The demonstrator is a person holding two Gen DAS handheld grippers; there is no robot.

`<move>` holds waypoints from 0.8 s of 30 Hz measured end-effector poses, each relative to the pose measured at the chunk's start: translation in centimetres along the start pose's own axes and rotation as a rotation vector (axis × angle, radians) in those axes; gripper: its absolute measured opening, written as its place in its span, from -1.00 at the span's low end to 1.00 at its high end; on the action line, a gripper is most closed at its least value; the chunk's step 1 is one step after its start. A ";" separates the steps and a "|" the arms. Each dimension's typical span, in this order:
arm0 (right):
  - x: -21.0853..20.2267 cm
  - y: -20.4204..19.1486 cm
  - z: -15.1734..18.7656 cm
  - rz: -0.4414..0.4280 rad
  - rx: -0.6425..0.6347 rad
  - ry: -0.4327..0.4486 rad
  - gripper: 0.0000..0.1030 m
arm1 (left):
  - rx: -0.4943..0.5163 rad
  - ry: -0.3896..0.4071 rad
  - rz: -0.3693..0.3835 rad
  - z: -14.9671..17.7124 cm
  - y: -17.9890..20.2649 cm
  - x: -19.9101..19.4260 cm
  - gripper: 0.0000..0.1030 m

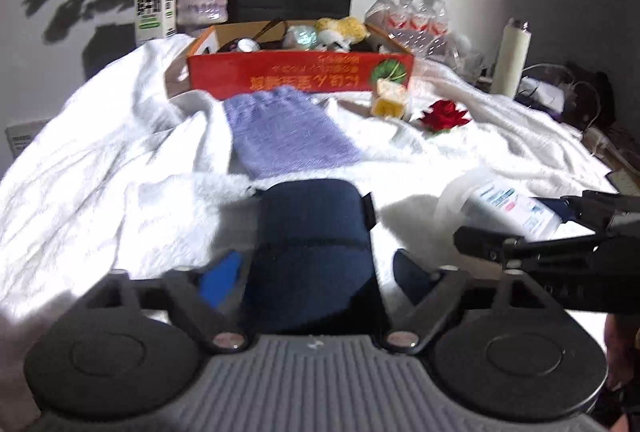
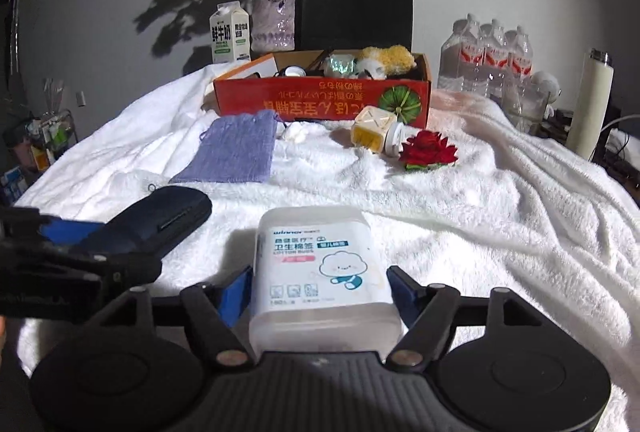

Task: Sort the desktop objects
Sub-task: 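Lift and carry the navy pouch and white box over the cardboard box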

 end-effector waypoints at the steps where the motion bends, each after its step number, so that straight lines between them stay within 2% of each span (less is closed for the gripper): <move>1: -0.1 0.1 0.0 -0.007 0.009 0.005 0.51 | -0.019 0.000 0.010 -0.1 -0.1 0.2 0.74; 3: 0.0 0.2 -0.1 -0.028 0.028 0.005 0.48 | -0.070 -0.022 0.032 0.1 -0.5 0.8 0.72; 4: 0.1 0.3 -0.1 -0.040 0.032 0.002 0.41 | -0.100 -0.025 0.048 0.3 -0.8 1.1 0.49; 5: 0.3 0.3 0.0 -0.043 0.035 -0.005 0.26 | -0.124 -0.030 0.036 0.4 -1.2 1.3 0.36; 7: 0.5 0.3 -0.2 -0.050 0.039 0.000 0.25 | -0.106 -0.009 0.027 0.3 -1.3 1.3 0.25; 10: 0.8 0.7 -0.7 -0.066 0.093 -0.007 0.25 | -0.129 0.013 0.040 -0.1 -1.4 0.7 0.19; 13: 0.7 1.3 -2.2 -0.098 0.143 0.010 0.25 | -0.142 0.069 0.040 -1.7 -1.8 -0.4 0.18; 18: 0.9 2.7 -7.8 -0.148 0.157 0.078 0.25 | -0.119 0.159 0.057 -7.4 -3.1 -1.0 0.18; 22: 3.3 2.9 -14.9 -0.143 0.107 0.150 0.25 | -0.104 0.196 0.042 -14.8 -5.6 1.4 0.19; 24: 6.1 3.1 -18.8 -0.151 0.132 0.163 0.25 | -0.100 0.202 0.037 -18.8 -6.7 3.5 0.19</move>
Point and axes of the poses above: each gripper's, at about its wrist camera, not at the fingertips, and x roughly the way its jaws point, y to its right, z to its underside, the point moved 6 cm from there along x, roughly the way its jaws point, and after that the axes turned 10 degrees about z, right-handed, at the moved point
